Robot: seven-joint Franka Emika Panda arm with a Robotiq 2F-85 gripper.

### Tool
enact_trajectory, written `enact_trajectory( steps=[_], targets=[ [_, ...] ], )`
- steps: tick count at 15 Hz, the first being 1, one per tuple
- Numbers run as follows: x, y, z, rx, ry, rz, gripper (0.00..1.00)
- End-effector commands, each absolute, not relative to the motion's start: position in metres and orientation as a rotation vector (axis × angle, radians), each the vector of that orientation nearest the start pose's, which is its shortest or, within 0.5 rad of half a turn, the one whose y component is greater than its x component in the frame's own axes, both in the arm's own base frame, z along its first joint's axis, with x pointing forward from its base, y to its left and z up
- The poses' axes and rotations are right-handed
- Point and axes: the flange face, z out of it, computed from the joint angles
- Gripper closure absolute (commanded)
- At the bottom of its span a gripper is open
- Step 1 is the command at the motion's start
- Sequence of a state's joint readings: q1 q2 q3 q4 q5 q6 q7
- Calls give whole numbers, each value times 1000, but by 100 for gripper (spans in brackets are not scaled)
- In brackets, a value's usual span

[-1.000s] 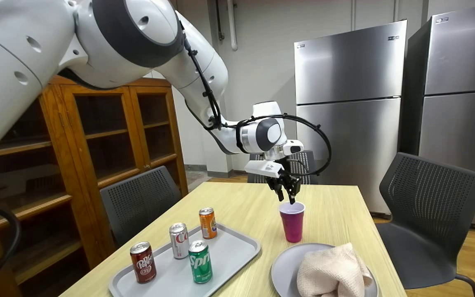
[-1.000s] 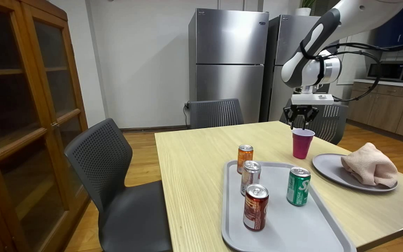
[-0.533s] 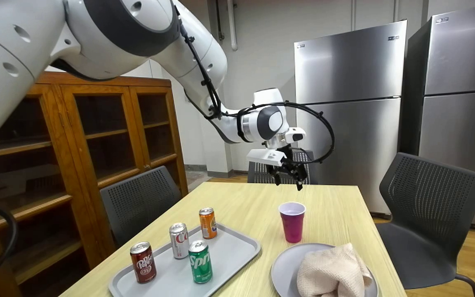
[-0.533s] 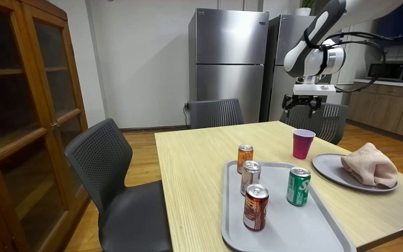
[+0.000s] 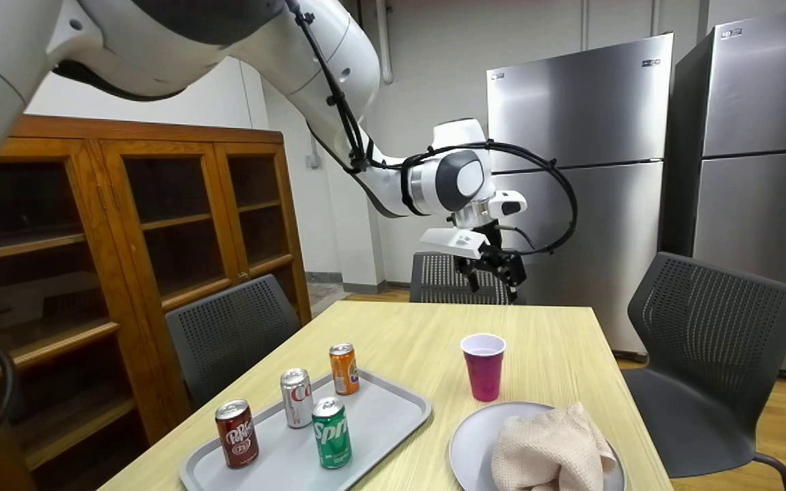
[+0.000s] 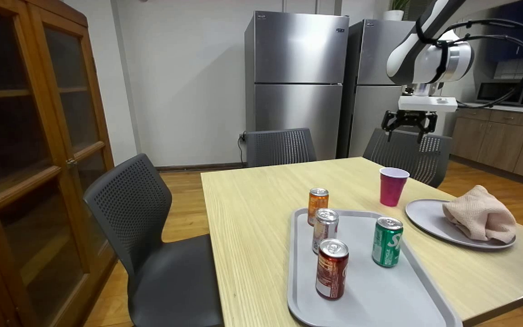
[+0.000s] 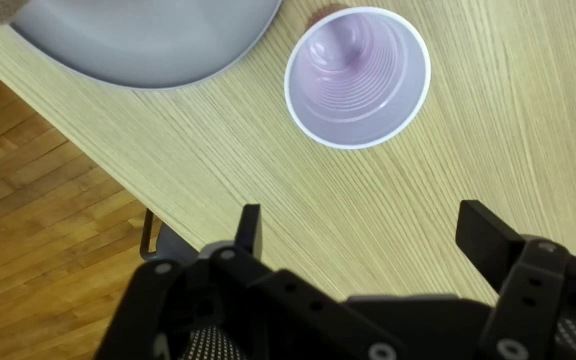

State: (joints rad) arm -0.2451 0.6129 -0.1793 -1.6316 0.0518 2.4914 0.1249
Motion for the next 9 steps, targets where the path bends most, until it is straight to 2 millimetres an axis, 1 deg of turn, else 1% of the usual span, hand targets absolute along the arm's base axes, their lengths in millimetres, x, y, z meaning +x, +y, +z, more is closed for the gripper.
enact_trajectory(
  steps=[1, 4, 7, 9],
  targets=[
    [622, -281, 305, -3063, 880, -370, 0],
    [600, -289, 302, -3050, 945, -327, 0],
    [575, -300, 290, -3040, 1021, -257, 0],
    [563, -309, 279, -3034, 1089, -233, 0]
  ],
)
